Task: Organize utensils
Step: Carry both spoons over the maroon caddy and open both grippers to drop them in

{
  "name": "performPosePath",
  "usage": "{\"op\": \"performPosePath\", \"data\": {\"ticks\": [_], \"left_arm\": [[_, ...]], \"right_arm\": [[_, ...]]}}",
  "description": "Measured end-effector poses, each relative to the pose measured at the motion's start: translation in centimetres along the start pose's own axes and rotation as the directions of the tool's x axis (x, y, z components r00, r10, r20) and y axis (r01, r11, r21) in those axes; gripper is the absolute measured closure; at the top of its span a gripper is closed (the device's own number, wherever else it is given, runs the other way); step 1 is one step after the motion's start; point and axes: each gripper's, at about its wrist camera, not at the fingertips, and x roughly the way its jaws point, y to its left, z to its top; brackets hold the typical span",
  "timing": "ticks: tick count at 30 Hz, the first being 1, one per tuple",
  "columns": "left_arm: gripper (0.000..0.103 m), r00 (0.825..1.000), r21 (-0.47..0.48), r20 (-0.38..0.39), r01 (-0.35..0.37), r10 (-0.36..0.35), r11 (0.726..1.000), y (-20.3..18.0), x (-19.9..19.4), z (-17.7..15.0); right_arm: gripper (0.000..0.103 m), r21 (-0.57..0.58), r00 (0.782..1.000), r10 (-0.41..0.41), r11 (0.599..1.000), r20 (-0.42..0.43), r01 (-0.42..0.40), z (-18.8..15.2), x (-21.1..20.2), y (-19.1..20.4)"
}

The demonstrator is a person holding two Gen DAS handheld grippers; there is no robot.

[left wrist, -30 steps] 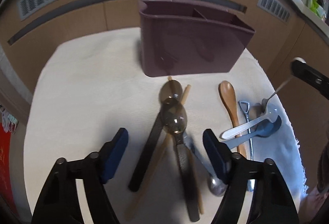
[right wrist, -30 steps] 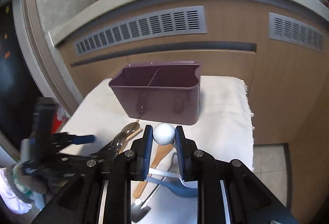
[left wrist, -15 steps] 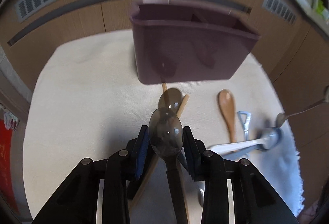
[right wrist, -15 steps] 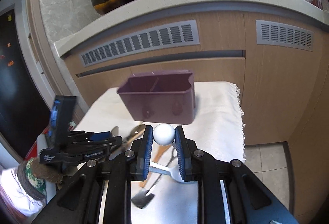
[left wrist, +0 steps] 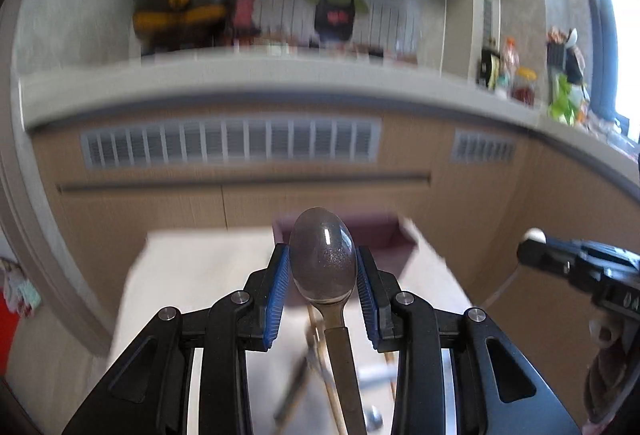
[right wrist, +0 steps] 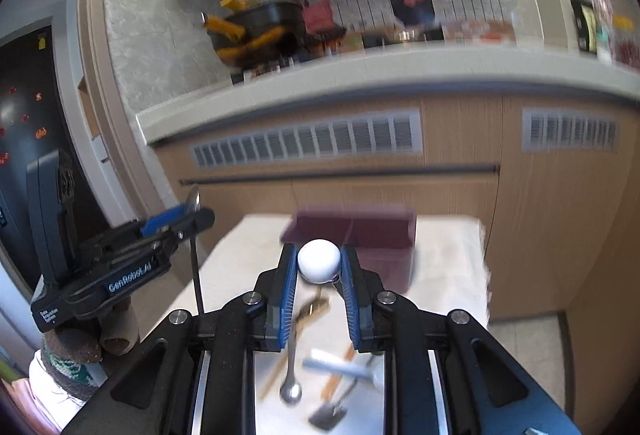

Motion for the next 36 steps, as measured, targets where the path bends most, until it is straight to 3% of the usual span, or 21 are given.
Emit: {"op": "performPosePath", "data": {"ticks": [6, 8, 11, 15, 21, 31, 33, 34, 36], "left_arm": [[0.069, 0.978, -0.008, 0.207, -0.001, 0.003, 1.000, 0.6, 0.9, 7.5], [0.069, 0.961, -0.030, 0.276, 0.001, 0.007, 1.000, 1.1, 1.9, 9.0], [0.069, 0.947, -0.034, 0.319, -0.017, 0.027, 0.999, 1.5, 4.3, 10.2], [0.069, 0.960, -0.033, 0.278, -0.025, 0.033, 0.999, 2.0, 8.8, 9.8], [0.069, 0.981, -0.044, 0.190, -0.019, 0.027, 0.999, 2.4, 15.0, 6.4], [0.067, 0.997, -0.046, 0.064, -0.036, 0.038, 0.998, 2.6, 20.4, 1.5], [0.053, 0.999, -0.043, 0.027, -0.030, 0.031, 0.999, 2.7, 20.8, 1.0], [0.042, 1.000, -0.046, 0.009, -0.028, 0.028, 0.999, 2.9, 20.8, 0.9], [0.038, 1.000, -0.052, 0.008, -0.030, 0.030, 0.998, 3.2, 19.9, 0.8]], "right_arm": [[0.083, -0.040, 0.994, 0.020, 0.999, 0.112, -0.016, 6.5, 0.4, 0.1], [0.083, -0.042, 0.991, 0.011, 0.999, 0.135, -0.006, 7.5, 1.2, -0.3], [0.083, -0.025, 0.990, -0.001, 1.000, 0.140, 0.005, 8.0, 3.6, -1.7], [0.083, 0.020, 0.997, 0.006, 1.000, 0.075, -0.007, 7.3, 8.2, -4.1], [0.083, 0.053, 1.000, 0.008, 0.999, -0.026, -0.007, 4.9, 13.7, -6.6], [0.081, 0.046, 0.992, -0.023, 0.999, -0.125, 0.028, 1.7, 18.0, -7.3], [0.066, 0.038, 0.990, -0.048, 0.998, -0.129, 0.053, 1.4, 18.2, -7.5], [0.062, 0.037, 0.990, -0.063, 0.997, -0.124, 0.068, 1.4, 18.0, -7.6], [0.048, 0.031, 0.991, -0.092, 0.995, -0.099, 0.096, 1.4, 17.2, -7.7]]}}
